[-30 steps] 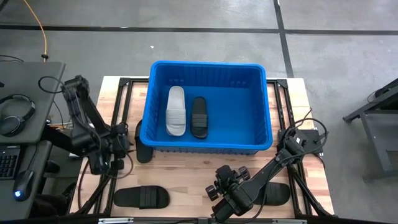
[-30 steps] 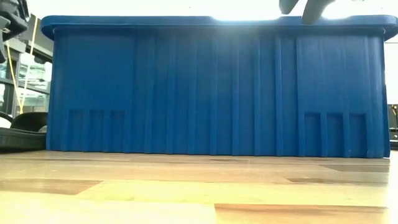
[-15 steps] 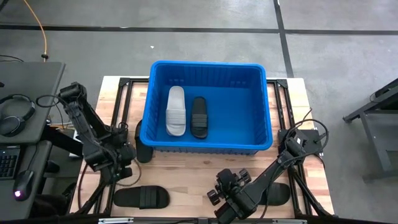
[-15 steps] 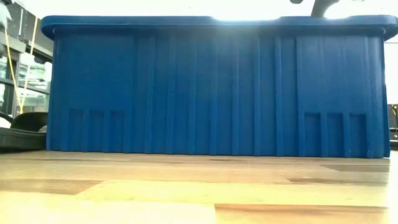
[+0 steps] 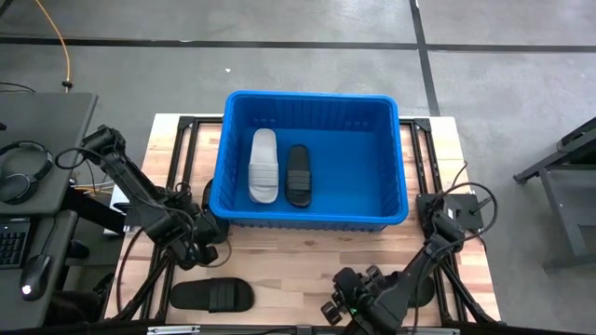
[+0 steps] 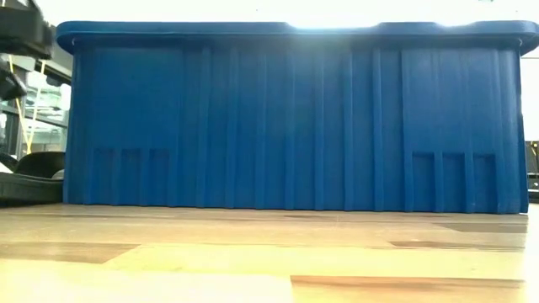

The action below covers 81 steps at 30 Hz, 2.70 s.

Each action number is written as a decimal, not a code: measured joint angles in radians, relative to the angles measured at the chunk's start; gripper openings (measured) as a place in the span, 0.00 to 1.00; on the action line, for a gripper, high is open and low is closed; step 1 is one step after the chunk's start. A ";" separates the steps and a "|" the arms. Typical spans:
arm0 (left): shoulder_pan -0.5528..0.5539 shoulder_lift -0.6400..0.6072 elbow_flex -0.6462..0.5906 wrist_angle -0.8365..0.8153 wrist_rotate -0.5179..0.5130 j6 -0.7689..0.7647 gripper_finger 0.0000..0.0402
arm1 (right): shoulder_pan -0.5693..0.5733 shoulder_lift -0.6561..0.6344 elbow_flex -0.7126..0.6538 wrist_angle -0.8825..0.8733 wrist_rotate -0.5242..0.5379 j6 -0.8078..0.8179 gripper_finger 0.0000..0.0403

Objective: Pick and place slides into bin
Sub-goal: Stack the black slide on top of the black slide in the blue bin

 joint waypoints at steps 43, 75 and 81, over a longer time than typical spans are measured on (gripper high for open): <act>-0.074 -0.018 -0.169 0.479 0.464 -0.322 0.00 | -0.040 0.002 0.000 -0.013 0.106 0.061 0.34; -0.223 -0.020 0.294 -0.301 0.156 -0.089 0.26 | -0.052 0.008 0.000 -0.016 0.174 0.002 0.34; -0.223 -0.006 0.221 -0.368 0.131 -0.085 0.35 | -0.059 0.008 0.000 -0.020 0.173 -0.011 0.34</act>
